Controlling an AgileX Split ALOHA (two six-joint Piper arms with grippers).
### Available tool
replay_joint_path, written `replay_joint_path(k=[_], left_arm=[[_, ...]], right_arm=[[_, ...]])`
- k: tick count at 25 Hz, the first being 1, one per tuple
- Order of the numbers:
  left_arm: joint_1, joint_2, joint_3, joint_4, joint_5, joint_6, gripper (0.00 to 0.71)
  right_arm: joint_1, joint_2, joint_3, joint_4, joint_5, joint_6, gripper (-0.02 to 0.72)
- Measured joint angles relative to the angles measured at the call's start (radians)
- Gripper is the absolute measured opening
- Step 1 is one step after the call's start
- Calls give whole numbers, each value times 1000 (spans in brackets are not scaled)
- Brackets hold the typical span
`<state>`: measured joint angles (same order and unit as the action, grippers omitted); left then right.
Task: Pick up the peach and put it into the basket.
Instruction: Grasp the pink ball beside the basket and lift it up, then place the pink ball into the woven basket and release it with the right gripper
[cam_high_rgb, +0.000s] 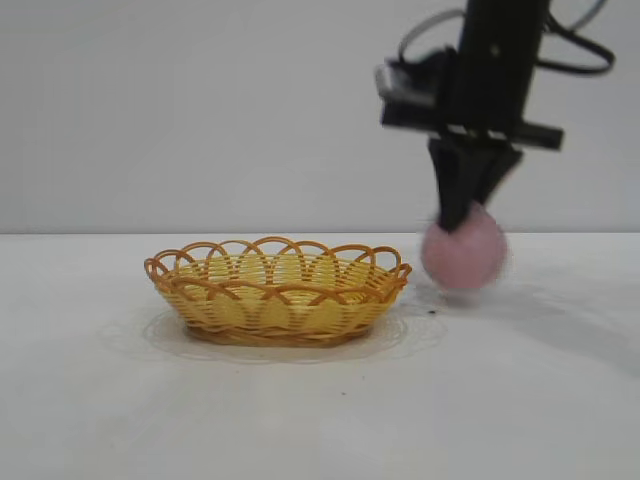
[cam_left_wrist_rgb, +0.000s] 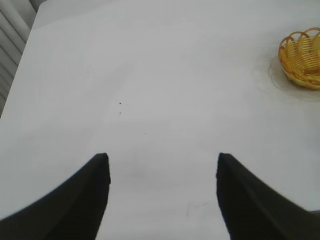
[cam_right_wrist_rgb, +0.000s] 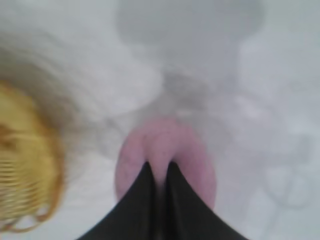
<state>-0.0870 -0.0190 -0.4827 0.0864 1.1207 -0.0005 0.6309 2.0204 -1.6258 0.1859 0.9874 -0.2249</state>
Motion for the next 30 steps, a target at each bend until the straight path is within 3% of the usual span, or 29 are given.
replay_joint_path(k=[11, 12, 13, 14, 17, 19, 20, 22, 23, 24, 30], left_arm=[[0, 0, 0, 0, 0, 0, 405], [0, 0, 0, 0, 0, 0, 405], [0, 0, 0, 0, 0, 0, 405], [0, 0, 0, 0, 0, 0, 405], [0, 0, 0, 0, 0, 0, 405], [0, 0, 0, 0, 0, 0, 405], [0, 0, 0, 0, 0, 0, 405], [0, 0, 0, 0, 0, -2, 405], [0, 0, 0, 0, 0, -2, 405], [0, 0, 0, 0, 0, -2, 405], [0, 0, 0, 0, 0, -2, 405]], right_arm=[[59, 142, -1, 23, -53, 2, 0], [59, 142, -6, 30, -53, 8, 62], [59, 142, -9, 33, -53, 18, 62], [61, 142, -16, 34, -50, 30, 153], [61, 129, -33, 12, -24, 74, 320], [59, 86, -36, -47, -22, 132, 372], [50, 56, -35, -88, -22, 167, 356], [10, 1, -37, -158, -22, 237, 356], [-26, -24, -37, -185, -22, 254, 398], [-72, -41, -30, -202, -22, 266, 382], [-384, -60, 142, -228, -77, 319, 382]])
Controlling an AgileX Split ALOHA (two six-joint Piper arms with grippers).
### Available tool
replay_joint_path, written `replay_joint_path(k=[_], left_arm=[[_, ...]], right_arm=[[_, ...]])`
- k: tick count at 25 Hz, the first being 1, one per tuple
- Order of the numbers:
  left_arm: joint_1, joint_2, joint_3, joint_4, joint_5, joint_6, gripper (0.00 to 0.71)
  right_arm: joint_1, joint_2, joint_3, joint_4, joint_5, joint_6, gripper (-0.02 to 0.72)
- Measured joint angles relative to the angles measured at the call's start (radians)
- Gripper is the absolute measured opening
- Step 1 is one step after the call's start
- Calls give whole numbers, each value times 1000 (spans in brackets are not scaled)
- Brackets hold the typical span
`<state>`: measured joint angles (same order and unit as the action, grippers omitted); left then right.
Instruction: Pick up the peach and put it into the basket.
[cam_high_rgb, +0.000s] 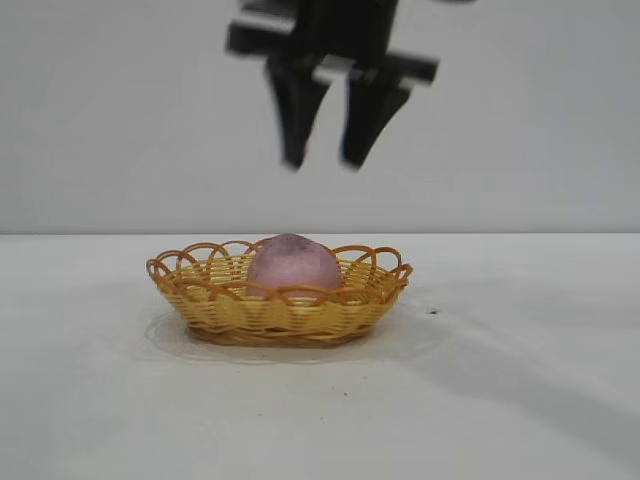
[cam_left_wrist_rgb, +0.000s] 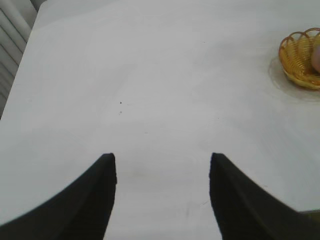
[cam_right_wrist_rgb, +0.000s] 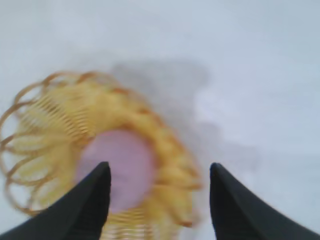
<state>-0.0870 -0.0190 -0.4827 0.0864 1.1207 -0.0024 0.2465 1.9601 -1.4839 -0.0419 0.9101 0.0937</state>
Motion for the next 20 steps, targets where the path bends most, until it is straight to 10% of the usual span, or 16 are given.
replay_joint_path(k=[6, 20], left_arm=[[0, 0, 0, 0, 0, 0, 405], [0, 0, 0, 0, 0, 0, 405]], right_arm=[[-203, 0, 107, 13, -52, -10, 382], [-210, -724, 621, 76, -210, -34, 382]])
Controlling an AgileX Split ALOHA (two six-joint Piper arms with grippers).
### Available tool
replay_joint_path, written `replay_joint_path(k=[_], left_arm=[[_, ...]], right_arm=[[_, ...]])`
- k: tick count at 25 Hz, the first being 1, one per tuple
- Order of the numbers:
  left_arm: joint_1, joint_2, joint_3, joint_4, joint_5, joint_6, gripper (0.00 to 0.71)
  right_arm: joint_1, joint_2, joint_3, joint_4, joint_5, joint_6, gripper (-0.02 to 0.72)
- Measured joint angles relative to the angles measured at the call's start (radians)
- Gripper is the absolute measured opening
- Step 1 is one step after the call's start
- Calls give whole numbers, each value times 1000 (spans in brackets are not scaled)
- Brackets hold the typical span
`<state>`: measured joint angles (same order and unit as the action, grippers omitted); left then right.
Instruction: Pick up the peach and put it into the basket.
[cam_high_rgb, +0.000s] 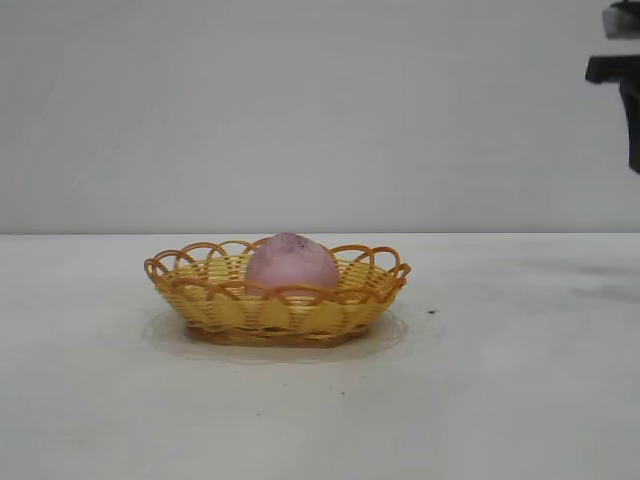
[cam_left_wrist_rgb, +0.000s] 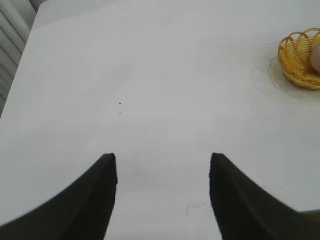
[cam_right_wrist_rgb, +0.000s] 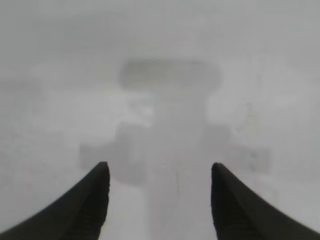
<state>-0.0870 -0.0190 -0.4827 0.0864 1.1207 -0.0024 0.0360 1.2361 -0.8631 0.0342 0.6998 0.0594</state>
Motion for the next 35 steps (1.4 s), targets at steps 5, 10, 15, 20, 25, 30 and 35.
replay_joint_path(k=[5, 10, 15, 20, 25, 30, 35], left_arm=[[0, 0, 0, 0, 0, 0, 405], [0, 0, 0, 0, 0, 0, 405], [0, 0, 0, 0, 0, 0, 405], [0, 0, 0, 0, 0, 0, 405], [0, 0, 0, 0, 0, 0, 405], [0, 0, 0, 0, 0, 0, 405], [0, 0, 0, 0, 0, 0, 405]], right_arm=[[0, -335, 150, 36, 177, -24, 382], [0, -660, 257, 38, 349, -24, 382], [0, -895, 330, 27, 475, -24, 382], [0, -1007, 358, 27, 459, -24, 382], [0, -1134, 373, 37, 437, -40, 382], [0, -1239, 373, 39, 437, -46, 382], [0, -1253, 373, 43, 437, -47, 382]])
